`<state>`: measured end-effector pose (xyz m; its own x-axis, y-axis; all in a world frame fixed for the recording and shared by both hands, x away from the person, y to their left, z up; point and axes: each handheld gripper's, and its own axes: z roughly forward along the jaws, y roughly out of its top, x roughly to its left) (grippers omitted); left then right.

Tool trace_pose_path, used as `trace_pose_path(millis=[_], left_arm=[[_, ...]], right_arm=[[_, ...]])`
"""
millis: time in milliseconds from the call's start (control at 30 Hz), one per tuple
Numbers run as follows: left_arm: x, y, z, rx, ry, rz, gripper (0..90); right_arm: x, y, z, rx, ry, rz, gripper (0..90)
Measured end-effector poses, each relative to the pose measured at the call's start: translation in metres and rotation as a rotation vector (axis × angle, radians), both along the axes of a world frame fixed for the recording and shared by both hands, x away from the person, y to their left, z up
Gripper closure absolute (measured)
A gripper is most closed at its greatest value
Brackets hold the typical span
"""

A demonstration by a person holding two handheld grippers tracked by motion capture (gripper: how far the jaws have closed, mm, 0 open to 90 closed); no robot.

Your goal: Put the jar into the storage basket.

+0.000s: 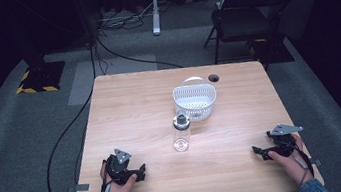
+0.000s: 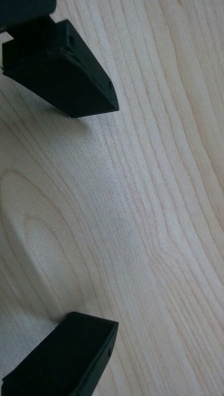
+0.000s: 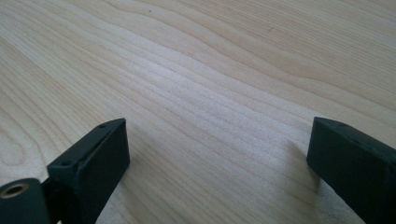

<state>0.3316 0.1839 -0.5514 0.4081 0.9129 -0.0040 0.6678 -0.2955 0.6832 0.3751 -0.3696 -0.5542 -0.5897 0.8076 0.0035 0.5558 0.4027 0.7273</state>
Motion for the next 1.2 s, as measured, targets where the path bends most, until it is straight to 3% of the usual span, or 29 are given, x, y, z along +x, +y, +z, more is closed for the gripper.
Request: trace_pose_path(millis=[567,833,967,1200], left_arm=[[0.001,-0.003,0.003,0.005,0.002,0.003,3.1],[-0.002,-0.01,0.021,-0.001,-0.037,-0.013,2.7],[-0.005,-0.015,0.03,0.023,-0.04,-0.026,2.9],[-0.005,-0.021,0.045,-0.008,-0.068,-0.038,2.9]], right_arm=[[0.0,0.0,0.0,0.0,-0.001,0.001,5.7],[0.0,0.0,0.0,0.001,-0.001,0.0,5.6],[0.0,0.0,0.0,0.001,0.0,0.001,5.7],[0.0,0.0,0.0,0.001,-0.001,0.001,5.7]])
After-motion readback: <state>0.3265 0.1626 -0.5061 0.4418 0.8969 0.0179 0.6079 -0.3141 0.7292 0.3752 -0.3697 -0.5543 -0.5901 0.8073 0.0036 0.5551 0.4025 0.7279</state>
